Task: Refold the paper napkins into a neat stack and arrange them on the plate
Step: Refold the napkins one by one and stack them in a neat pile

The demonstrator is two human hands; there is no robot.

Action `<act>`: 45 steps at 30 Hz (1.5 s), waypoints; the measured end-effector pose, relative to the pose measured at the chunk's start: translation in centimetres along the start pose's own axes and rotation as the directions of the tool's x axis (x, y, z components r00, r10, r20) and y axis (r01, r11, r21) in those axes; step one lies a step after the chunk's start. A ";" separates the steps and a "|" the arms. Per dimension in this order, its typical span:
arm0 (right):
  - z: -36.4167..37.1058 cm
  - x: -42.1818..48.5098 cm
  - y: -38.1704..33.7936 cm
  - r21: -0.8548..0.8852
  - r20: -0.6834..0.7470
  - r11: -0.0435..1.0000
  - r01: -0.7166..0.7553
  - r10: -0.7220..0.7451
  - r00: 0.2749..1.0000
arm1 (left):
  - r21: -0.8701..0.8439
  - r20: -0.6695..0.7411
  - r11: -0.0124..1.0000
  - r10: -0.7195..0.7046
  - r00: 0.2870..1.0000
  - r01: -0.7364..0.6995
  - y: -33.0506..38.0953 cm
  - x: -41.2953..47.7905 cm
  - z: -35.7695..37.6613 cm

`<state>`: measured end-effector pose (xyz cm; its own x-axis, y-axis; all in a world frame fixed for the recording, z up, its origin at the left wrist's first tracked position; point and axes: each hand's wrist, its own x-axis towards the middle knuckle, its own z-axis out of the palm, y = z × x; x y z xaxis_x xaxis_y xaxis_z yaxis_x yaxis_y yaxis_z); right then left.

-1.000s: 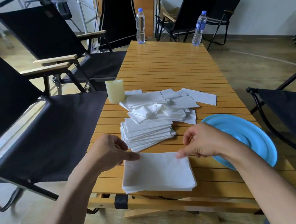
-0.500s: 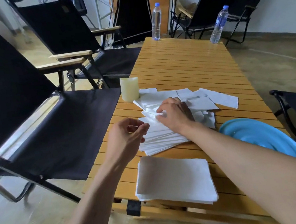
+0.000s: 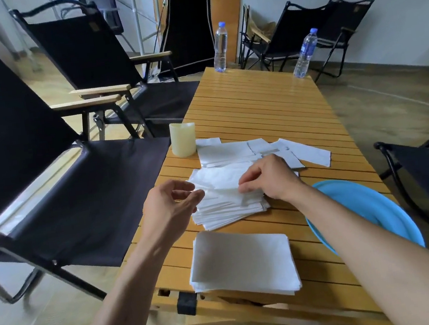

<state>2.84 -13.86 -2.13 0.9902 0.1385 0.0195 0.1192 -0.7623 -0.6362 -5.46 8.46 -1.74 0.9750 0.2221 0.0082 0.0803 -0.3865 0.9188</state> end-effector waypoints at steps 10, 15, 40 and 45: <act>-4.0 -6.8 -2.3 0.231 -0.203 0.930 0.287 -0.243 0.949 | 0.031 0.161 0.999 -0.036 0.986 0.032 0.1 0.1 -1.2; -4.7 -8.8 -2.3 0.377 -0.235 0.878 0.296 -0.218 0.947 | -0.022 0.303 0.999 -0.036 0.952 0.045 0.2 0.0 -1.6; -4.9 -8.2 0.3 0.230 -0.321 0.961 0.151 -0.072 0.944 | -0.255 0.446 0.963 0.033 0.894 0.091 1.1 0.1 -2.3; -4.5 -8.2 0.5 0.227 -0.260 0.971 0.069 -0.007 0.966 | -0.239 0.518 0.968 0.062 0.853 0.075 1.2 0.0 -2.4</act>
<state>-4.93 -18.18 0.88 0.9742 -0.0250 0.2241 0.1671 -0.5873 -0.7920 -5.91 10.14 0.32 0.9441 -0.2982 -0.1407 0.1014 -0.1434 0.9845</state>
